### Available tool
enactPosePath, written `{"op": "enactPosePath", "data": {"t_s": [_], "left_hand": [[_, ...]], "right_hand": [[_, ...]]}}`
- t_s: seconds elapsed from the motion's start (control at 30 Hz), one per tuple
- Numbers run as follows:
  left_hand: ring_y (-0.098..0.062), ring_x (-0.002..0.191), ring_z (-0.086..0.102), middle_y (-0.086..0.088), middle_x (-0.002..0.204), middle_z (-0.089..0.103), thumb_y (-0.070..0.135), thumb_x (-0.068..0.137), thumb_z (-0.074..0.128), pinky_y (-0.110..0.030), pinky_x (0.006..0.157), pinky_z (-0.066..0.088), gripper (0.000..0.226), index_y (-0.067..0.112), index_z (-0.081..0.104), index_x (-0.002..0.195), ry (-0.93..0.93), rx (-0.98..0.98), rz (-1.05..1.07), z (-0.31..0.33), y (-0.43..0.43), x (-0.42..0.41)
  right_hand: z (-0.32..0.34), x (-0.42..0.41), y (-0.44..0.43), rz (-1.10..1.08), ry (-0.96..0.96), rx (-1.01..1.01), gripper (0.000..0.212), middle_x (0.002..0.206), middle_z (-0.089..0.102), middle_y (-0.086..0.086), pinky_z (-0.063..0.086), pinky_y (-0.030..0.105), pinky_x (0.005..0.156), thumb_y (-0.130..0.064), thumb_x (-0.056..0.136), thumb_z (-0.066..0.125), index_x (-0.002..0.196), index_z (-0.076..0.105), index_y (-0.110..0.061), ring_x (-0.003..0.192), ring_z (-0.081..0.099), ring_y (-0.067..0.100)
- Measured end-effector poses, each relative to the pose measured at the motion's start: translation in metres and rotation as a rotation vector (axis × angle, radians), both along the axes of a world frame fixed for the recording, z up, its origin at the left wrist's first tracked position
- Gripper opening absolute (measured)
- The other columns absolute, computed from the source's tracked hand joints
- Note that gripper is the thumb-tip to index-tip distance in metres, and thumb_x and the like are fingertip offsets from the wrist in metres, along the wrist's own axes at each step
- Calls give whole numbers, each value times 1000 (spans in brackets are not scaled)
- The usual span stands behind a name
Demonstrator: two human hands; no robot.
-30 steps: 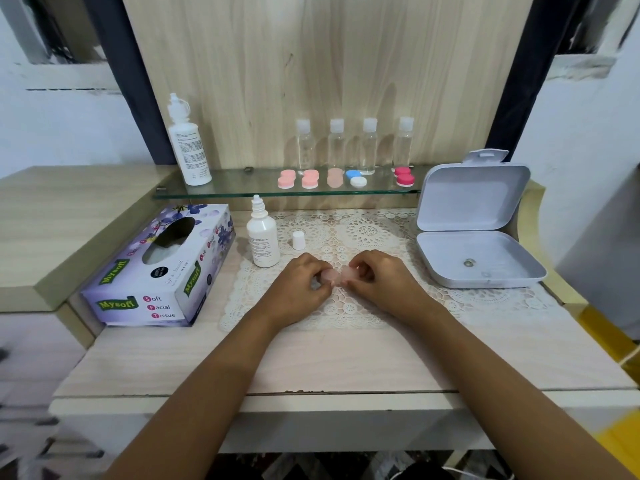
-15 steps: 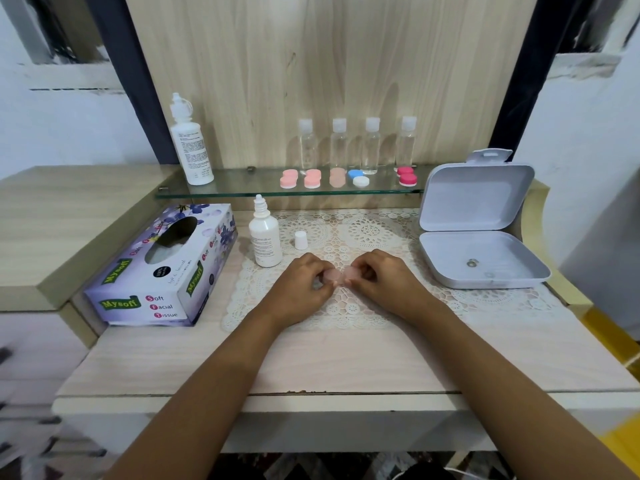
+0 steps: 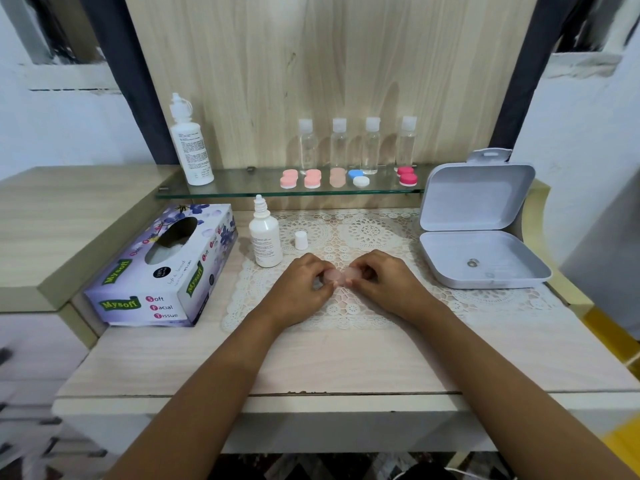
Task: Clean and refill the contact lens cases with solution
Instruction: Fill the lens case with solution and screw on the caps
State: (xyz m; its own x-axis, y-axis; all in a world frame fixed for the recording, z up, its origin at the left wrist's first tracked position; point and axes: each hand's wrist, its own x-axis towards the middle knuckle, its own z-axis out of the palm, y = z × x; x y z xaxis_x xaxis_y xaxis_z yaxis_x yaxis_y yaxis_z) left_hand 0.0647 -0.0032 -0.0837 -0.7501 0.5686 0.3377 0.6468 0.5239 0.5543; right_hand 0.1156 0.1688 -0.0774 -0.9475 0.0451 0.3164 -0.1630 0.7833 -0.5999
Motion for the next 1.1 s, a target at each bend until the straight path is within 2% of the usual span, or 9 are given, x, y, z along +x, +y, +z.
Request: {"op": "enactPosePath", "data": {"t_s": [0.1,0.23,0.3,0.4,0.53,0.6,0.73,0.97,1.1], "left_hand": [[-8,100,47,7,101,50,25,89,61,-13,86,32,27,14,63,113,8,-3,-2,0,0,0],[-9,101,48,7,102,50,25,89,61,-14,86,33,28,13,63,114,2,-9,0,-1,0,-1],[-8,101,48,7,102,50,25,89,60,-13,86,32,28,14,63,114,0,-8,-2,-1,0,-1],[-6,100,46,8,102,49,26,89,60,-11,84,30,28,14,63,114,7,-12,-1,-1,0,-1],[-6,100,45,9,102,49,27,89,60,-11,84,29,28,15,62,114,16,-14,0,-1,0,-1],[-5,100,44,9,102,48,27,89,60,-11,83,29,28,15,62,115,17,-16,-1,-1,0,-1],[-7,99,46,8,101,50,25,89,60,-11,82,29,28,13,63,114,18,-12,-5,-1,0,-1],[-7,98,46,7,101,50,23,89,60,-10,81,28,26,13,63,113,15,-12,0,-1,0,-2],[-6,100,45,6,104,50,23,89,60,-10,81,28,27,13,63,114,15,-19,4,-1,1,-2]], "right_hand": [[-1,1,0,-13,-1,-2,28,90,55,-6,40,15,73,-33,78,72,98,64,-15,83,52,9],[-2,5,-1,36,28,-11,35,101,51,-9,44,25,89,-21,85,63,120,61,-16,86,53,8],[-2,5,0,56,35,-9,30,101,51,-10,44,23,87,-18,86,61,116,64,-15,86,55,9],[-2,3,2,49,18,11,22,96,54,-8,42,18,80,-23,86,62,106,66,-15,85,54,9],[-4,1,-1,-22,19,17,24,90,55,-4,45,27,80,-34,82,66,94,62,-14,84,54,13],[-4,2,-2,-17,15,39,25,92,54,-5,45,30,83,-34,82,65,98,61,-14,86,54,13],[-4,4,0,21,17,40,32,99,50,-8,43,31,91,-28,87,60,118,60,-17,88,52,8],[-5,3,1,-2,25,30,21,92,56,-4,43,23,79,-31,85,63,99,63,-15,85,54,12],[-5,3,0,-15,21,42,23,92,54,-5,43,24,81,-31,85,63,102,62,-15,86,52,11]]}}
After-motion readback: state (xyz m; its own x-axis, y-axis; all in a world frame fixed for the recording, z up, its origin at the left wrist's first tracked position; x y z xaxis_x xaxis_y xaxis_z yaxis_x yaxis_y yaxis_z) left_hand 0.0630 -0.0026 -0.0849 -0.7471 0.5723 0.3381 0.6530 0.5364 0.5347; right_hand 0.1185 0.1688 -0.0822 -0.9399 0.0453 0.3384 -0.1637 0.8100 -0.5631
